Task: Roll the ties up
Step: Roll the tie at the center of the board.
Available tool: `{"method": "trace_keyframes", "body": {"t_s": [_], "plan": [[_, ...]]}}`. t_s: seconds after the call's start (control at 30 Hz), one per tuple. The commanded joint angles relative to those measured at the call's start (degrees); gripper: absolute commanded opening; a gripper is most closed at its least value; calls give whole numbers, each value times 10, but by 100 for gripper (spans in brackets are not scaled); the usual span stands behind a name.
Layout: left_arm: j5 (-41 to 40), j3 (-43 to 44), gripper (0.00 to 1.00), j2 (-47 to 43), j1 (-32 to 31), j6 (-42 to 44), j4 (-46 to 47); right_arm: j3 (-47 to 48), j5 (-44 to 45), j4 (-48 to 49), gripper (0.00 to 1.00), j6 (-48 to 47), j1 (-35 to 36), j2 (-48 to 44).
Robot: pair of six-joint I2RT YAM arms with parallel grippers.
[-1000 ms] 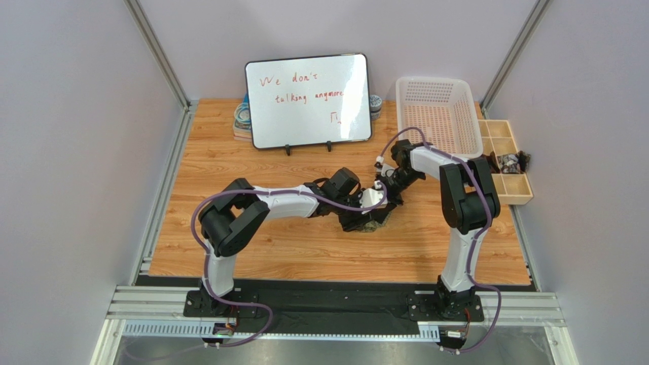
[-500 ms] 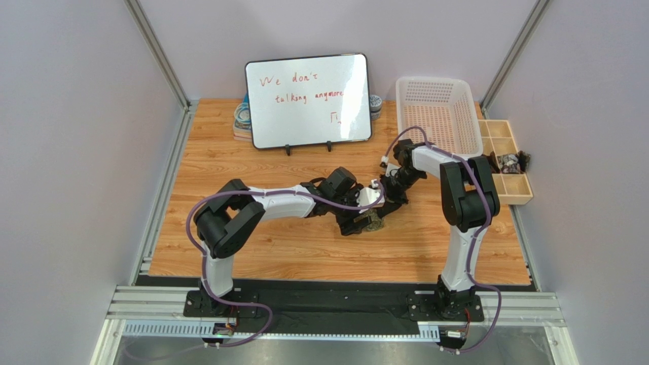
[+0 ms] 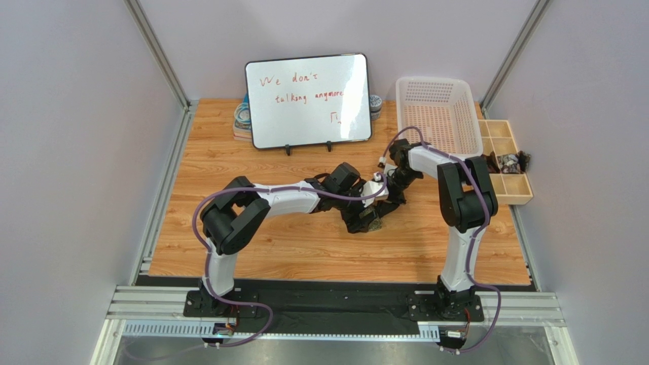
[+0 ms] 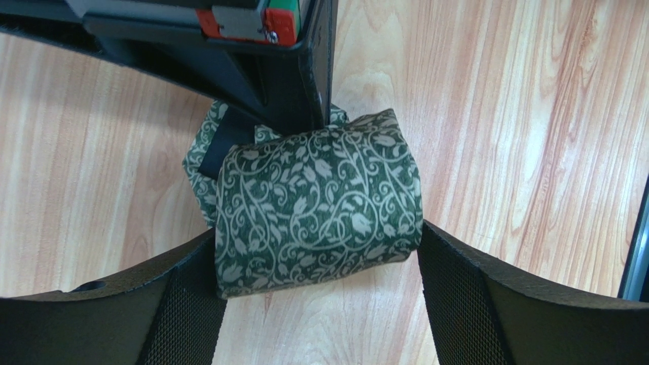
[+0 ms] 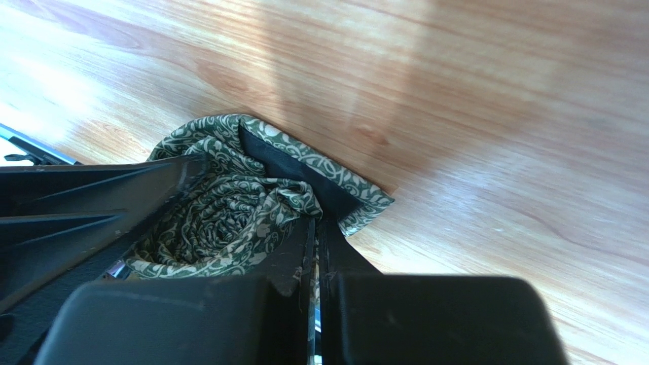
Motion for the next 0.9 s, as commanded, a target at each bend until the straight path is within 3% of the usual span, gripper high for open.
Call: {"method": "trace_keyframes", "body": {"t_s": [0.0,0.03,0.23,0.27,0.33,0.37,0.53,0.8,0.87], "plan": [[22,11,89,14,0,-22,0,8,58,59,0,12,22,15],[18,10,87,19,0,-24,2,8,56,58,0,14,24,15],[-24,-16,48,28,1,0,6,13,7,43,0,2,31,-4],[-29,-23,35,27,0,11,7,16,-2,36,0,-15,28,-7],[-26,-44,25,22,2,26,10,28,-13,15,4,-29,17,-18],[-27,-50,20,20,2,32,9,30,-25,9,11,-36,1,-21],[-19,-71,15,19,3,54,14,51,-60,-1,25,-59,-37,-21],[-14,-71,12,19,7,61,11,72,-35,34,53,-59,-41,28],[-16,-71,12,19,8,61,9,73,-36,31,54,-62,-37,45]]}}
